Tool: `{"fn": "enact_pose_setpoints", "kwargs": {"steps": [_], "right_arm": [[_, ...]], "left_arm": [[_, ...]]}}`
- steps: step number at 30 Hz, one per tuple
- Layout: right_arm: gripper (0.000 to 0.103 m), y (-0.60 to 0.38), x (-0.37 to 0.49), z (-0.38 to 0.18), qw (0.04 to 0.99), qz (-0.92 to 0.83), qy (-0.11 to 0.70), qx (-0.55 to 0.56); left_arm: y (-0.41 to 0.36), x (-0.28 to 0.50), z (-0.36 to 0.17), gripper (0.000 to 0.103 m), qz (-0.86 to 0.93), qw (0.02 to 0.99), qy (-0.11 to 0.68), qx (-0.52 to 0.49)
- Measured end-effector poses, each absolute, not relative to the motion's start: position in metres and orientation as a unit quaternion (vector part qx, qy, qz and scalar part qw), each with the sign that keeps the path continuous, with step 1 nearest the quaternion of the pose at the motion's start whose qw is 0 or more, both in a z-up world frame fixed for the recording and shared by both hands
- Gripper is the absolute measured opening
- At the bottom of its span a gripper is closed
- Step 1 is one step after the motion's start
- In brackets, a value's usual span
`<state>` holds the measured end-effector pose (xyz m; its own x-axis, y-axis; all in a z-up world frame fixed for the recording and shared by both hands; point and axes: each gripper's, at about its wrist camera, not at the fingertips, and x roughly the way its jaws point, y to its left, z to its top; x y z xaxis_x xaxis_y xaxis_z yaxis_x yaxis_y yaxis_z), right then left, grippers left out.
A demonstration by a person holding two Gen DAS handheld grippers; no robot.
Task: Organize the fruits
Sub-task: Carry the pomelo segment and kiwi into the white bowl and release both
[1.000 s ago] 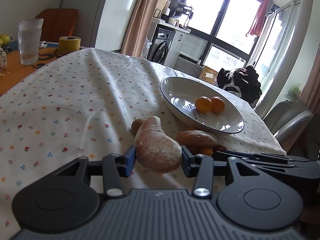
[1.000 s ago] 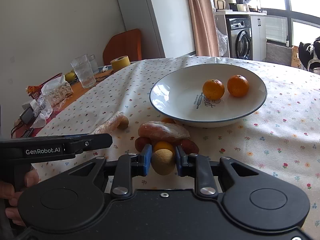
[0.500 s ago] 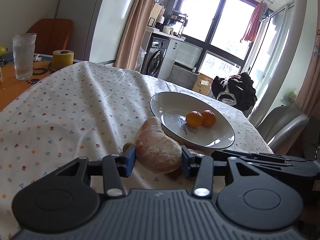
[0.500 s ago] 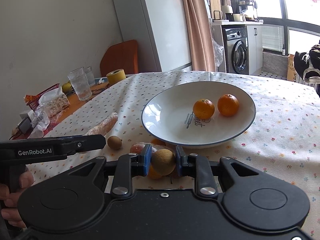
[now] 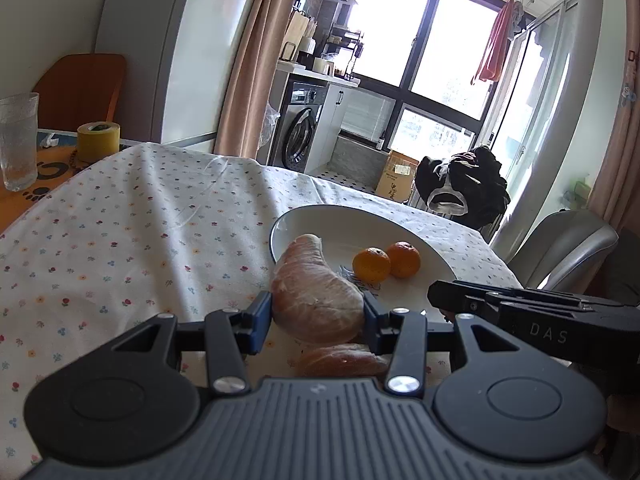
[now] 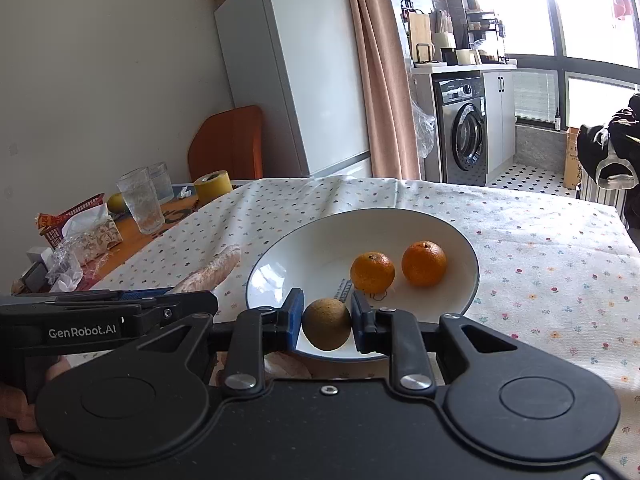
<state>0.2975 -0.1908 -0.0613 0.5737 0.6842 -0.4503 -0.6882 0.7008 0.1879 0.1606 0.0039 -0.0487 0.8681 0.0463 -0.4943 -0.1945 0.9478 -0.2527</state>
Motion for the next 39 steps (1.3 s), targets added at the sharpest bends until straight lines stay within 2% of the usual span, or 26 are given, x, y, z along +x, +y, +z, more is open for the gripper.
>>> {"fn": "enact_pose_setpoints", "kwargs": {"steps": [16, 23, 33, 39], "right_arm": [[0.024, -0.205, 0.326, -0.078, 0.89, 0.373, 0.257, 0.047], [0.038, -0.209, 0.326, -0.078, 0.893, 0.373, 0.246, 0.053], [0.045, -0.214, 0.328, -0.079, 0.896, 0.36, 0.253, 0.062], [0.049, -0.213, 0.328, -0.078, 0.896, 0.358, 0.255, 0.059]], "left_arm": [[-0.006, 0.198, -0.049, 0.045, 0.065, 0.956, 0.257, -0.127], [-0.009, 0.214, -0.05, 0.045, 0.062, 0.956, 0.259, -0.126], [-0.015, 0.231, -0.049, 0.046, 0.055, 0.956, 0.265, -0.115], [-0.016, 0.233, -0.051, 0.061, 0.068, 0.954, 0.274, -0.099]]}}
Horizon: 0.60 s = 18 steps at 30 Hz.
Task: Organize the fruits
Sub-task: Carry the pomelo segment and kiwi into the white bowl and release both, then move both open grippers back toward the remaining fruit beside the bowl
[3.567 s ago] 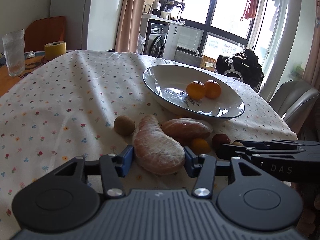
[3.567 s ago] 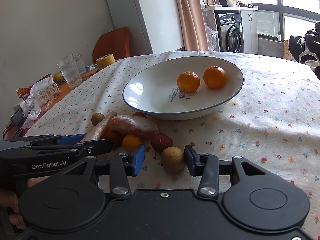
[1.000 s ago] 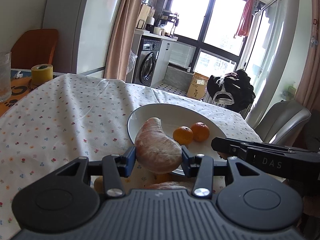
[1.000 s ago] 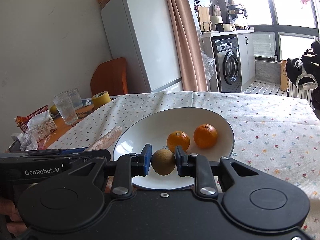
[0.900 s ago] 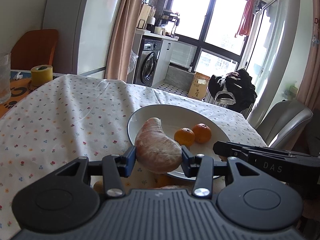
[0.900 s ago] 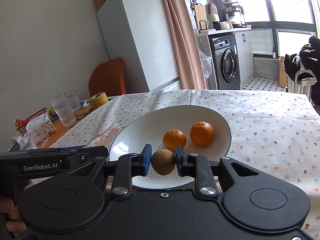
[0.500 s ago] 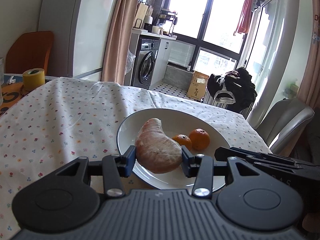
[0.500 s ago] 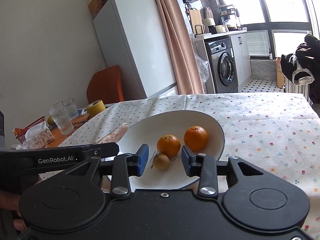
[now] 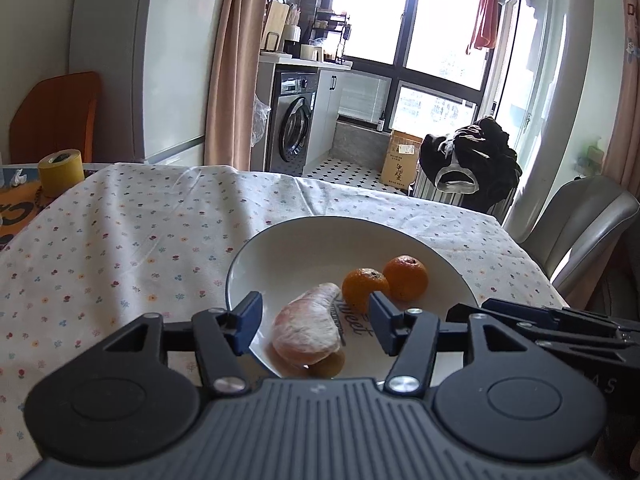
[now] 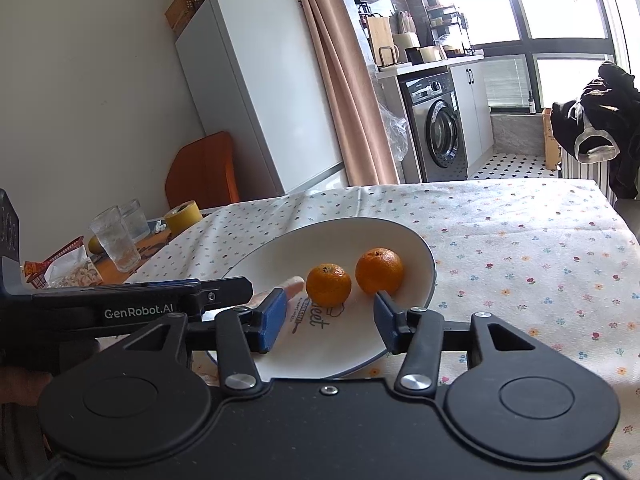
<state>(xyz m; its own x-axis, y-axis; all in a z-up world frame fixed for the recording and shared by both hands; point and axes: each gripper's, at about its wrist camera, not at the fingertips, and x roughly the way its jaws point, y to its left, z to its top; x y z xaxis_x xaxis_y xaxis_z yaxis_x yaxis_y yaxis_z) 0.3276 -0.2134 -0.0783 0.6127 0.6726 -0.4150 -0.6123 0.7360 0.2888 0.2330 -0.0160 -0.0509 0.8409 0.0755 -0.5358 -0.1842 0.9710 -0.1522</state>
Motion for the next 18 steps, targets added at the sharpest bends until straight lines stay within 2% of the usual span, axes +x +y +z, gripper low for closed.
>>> {"fn": "enact_pose_setpoints", "kwargs": {"steps": [10, 18], "right_arm": [[0.052, -0.21, 0.323, -0.077, 0.892, 0.366, 0.259, 0.051], [0.056, -0.209, 0.316, -0.074, 0.892, 0.372, 0.254, 0.044]], "left_arm": [[-0.002, 0.211, -0.046, 0.077, 0.085, 0.956, 0.262, -0.101], [0.011, 0.194, -0.05, 0.078, 0.099, 0.953, 0.266, -0.11]]}}
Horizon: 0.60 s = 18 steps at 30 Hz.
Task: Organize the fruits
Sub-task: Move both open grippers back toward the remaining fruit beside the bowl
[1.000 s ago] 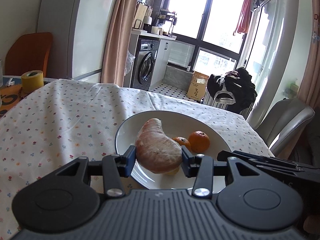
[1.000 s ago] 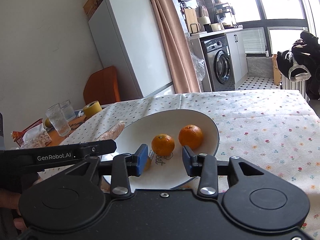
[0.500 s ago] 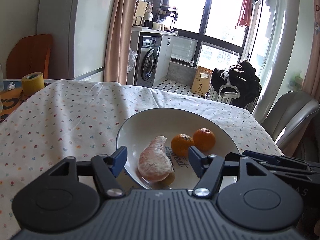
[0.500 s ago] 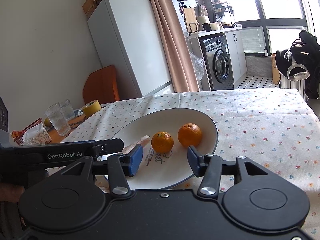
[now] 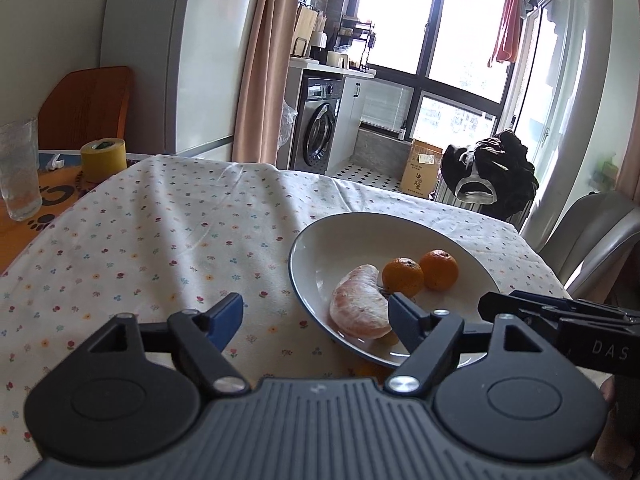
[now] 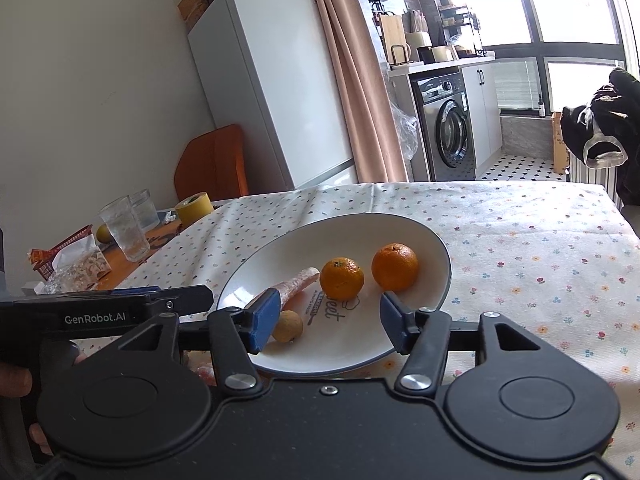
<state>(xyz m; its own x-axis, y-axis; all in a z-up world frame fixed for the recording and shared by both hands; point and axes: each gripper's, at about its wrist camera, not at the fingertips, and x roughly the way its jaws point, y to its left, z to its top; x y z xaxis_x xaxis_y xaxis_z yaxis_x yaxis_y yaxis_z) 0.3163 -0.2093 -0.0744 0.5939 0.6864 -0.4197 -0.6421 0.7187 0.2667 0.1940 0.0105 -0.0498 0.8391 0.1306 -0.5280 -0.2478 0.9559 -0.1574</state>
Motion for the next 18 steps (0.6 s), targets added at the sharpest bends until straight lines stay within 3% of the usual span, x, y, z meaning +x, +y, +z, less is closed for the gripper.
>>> {"fn": "enact_pose_setpoints", "kwargs": {"steps": [18], "right_arm": [[0.056, -0.213, 0.297, -0.067, 0.888, 0.382, 0.253, 0.029]], "left_arm": [[0.025, 0.157, -0.048, 0.082, 0.108, 0.951, 0.259, -0.129]]}}
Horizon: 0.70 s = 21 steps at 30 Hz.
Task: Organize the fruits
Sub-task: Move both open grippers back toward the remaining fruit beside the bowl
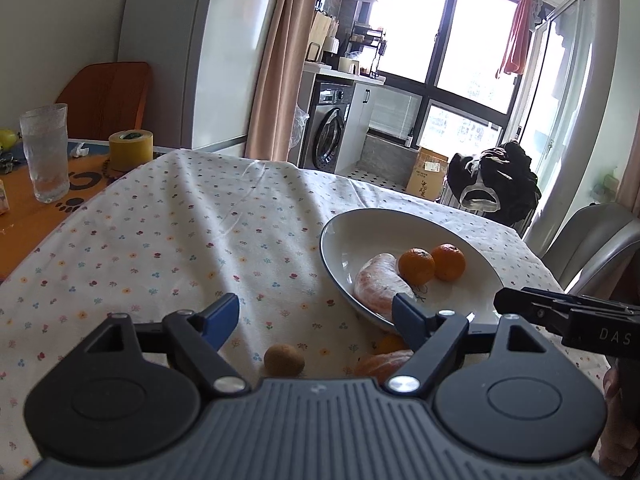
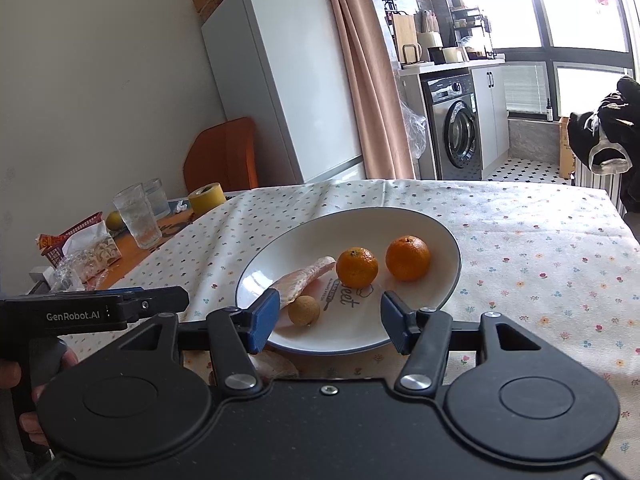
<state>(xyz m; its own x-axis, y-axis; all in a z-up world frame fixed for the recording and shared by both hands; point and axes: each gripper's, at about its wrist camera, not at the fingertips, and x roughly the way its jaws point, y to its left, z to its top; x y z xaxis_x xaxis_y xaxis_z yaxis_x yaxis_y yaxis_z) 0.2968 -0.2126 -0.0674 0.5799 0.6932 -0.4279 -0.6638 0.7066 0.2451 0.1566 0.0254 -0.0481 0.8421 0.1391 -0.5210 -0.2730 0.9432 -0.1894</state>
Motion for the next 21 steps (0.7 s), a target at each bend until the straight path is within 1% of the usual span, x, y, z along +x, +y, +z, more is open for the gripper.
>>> {"fn": "enact_pose_setpoints", "kwargs": {"steps": [6, 21], "right_arm": [[0.056, -0.216, 0.283, -0.067, 0.887, 0.384, 0.256, 0.032], [0.056, -0.209, 0.257, -0.071, 0.882, 0.387, 0.267, 0.012]], "left_arm": [[0.025, 0.14, -0.043, 0.082, 0.109, 0.954, 0.258, -0.111], [0.032, 0.12, -0.051, 0.082, 0.1, 0.951, 0.269, -0.116]]}}
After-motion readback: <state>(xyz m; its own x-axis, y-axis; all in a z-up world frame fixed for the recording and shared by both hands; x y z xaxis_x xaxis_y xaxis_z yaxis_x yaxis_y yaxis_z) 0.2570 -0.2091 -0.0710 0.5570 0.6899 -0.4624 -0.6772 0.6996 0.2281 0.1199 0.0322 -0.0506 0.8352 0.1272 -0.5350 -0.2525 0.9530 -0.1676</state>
